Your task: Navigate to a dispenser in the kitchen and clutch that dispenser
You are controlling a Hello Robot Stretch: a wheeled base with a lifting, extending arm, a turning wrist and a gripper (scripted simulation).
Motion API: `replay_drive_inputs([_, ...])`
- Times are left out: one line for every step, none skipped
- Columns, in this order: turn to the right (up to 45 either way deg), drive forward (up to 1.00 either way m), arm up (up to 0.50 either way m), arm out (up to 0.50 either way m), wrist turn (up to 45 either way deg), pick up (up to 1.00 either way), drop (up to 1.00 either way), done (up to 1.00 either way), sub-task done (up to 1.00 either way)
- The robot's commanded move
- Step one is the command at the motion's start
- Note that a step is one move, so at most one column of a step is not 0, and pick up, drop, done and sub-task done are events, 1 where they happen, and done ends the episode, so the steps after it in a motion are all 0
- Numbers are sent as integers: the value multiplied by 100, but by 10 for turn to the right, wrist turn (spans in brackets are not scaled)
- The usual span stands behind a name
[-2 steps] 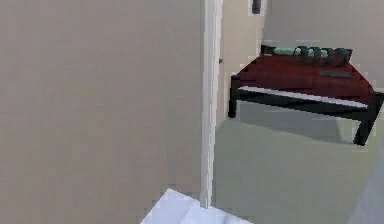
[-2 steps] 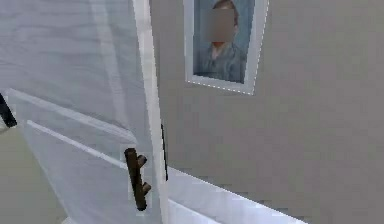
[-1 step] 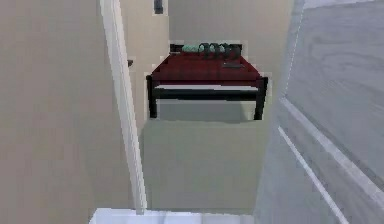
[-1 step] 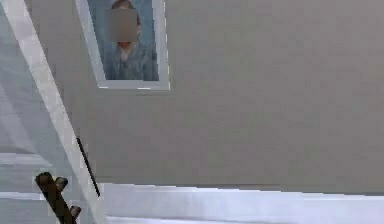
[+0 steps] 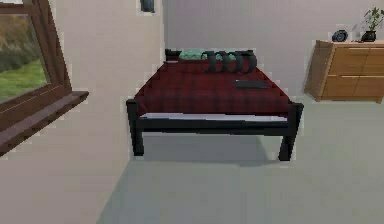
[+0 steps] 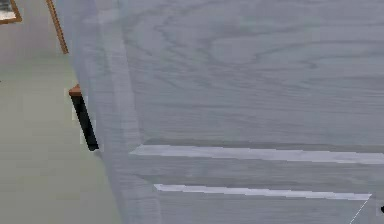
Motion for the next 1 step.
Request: replay_drive_inputs([120, 0, 0, 0, 0, 0, 0, 0, 0])
